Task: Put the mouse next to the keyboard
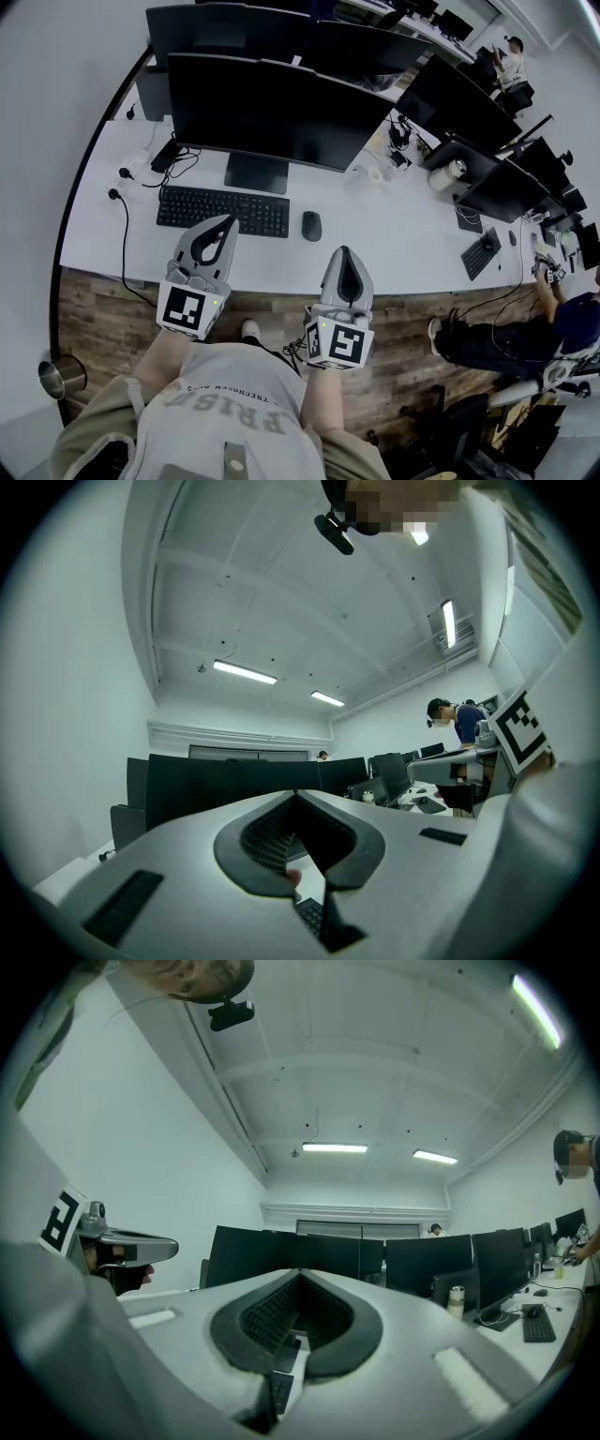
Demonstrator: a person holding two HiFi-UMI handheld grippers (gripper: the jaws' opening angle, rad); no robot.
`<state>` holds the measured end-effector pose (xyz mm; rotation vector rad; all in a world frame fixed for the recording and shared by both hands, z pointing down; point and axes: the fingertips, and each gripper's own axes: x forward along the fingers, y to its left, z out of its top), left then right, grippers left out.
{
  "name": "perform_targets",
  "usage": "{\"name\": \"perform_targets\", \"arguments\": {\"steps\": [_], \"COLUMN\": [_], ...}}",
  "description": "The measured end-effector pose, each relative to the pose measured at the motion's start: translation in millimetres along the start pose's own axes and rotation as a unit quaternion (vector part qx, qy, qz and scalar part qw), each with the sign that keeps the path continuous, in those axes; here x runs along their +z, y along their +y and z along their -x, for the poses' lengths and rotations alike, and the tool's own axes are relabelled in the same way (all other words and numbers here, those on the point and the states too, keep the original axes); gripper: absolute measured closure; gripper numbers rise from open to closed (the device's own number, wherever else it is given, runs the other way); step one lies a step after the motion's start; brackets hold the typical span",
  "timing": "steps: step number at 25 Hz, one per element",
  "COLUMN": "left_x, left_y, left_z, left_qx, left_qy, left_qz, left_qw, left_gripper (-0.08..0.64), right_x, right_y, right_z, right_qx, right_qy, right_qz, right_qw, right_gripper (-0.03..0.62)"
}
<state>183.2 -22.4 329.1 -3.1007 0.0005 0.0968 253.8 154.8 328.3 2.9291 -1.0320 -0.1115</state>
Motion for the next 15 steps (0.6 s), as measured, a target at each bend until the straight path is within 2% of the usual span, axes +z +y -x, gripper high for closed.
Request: {"name": "perform_targets", "arguments": {"steps": [6, 11, 15], "left_x": [0.2, 4.0, -2.1], "left_y": [3.3, 3.4, 4.4], "left_z": [-1.4, -3.0, -2.1], "left_qx": [0.006, 0.012, 0.012], "left_qy": [-0.002, -0.014, -0.004], "left_qz": [-0.007, 0.011, 0.002], "left_qw": [1.0, 0.9998, 0.9999], "left_gripper": [0.549, 0.549, 0.549], "right_x": [3.5, 3.1, 3.1], "right_y": [-1.0, -4.0, -4.6], "right_z": [-3.5, -4.7, -6.0], "right_qx": [0.006, 0.006, 0.012], "right_qy": [-0.005, -0.007, -0.008], "right_qz": [0.005, 0.005, 0.011], "right_qw": [1.0, 1.0, 1.0], "right_gripper": [0.594, 0.594, 0.594]}}
